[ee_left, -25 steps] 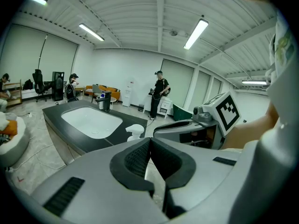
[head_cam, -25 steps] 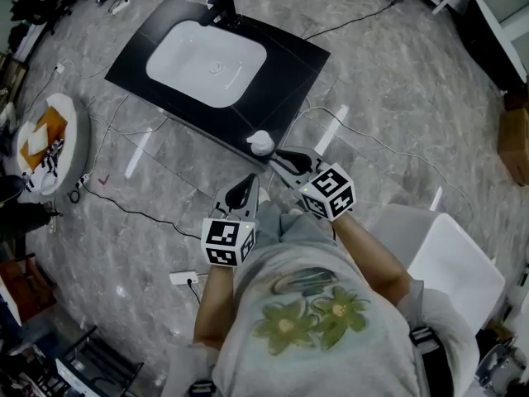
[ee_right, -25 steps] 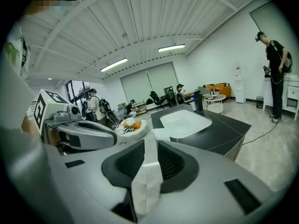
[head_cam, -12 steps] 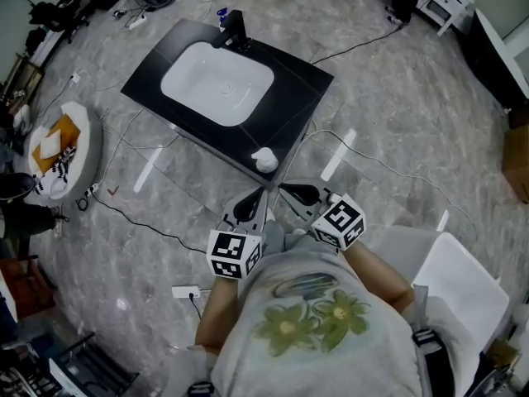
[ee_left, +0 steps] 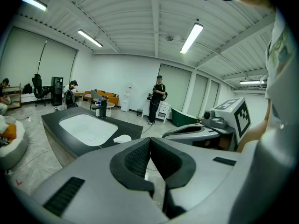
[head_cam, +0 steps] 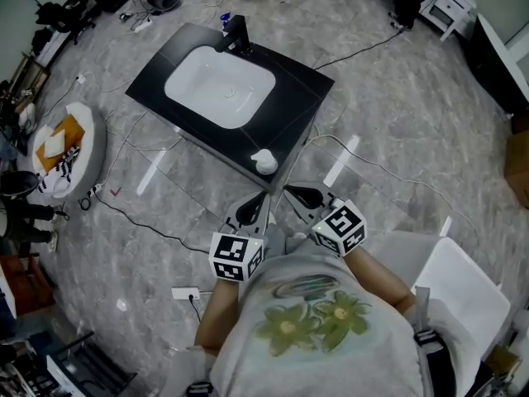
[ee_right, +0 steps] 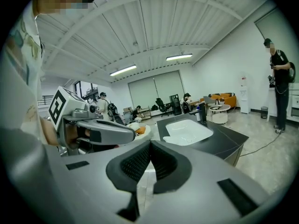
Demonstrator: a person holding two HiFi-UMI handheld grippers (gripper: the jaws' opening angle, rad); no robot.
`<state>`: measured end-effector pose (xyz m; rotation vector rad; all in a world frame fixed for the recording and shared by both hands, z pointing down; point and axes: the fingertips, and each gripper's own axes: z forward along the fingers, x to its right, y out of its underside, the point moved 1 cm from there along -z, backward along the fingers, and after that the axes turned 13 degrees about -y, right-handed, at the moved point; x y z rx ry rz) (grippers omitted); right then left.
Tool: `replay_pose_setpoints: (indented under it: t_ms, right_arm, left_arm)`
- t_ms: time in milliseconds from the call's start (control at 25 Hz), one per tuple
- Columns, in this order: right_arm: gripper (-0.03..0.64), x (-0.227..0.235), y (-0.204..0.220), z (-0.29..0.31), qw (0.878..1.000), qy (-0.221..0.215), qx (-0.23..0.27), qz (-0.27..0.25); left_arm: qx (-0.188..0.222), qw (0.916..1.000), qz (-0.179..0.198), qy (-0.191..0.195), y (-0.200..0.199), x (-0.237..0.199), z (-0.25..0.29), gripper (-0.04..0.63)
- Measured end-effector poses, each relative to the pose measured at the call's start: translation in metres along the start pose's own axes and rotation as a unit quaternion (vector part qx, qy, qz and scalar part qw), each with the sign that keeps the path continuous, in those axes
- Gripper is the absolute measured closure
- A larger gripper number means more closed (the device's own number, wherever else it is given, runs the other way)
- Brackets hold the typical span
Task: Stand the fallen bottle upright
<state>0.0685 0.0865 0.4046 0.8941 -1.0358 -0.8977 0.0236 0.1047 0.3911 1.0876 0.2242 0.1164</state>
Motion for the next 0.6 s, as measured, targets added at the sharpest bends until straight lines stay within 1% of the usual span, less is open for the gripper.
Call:
replay_pose_setpoints:
  t_ms: [600]
  right_arm:
    - [0.577, -0.025, 0.004, -0.024, 1.000, -0.001, 0.004, -0.007]
  left_arm:
    - [0.008, 0.9998, -0.009, -0.014, 0.010, 0.020, -0.024, 0.577]
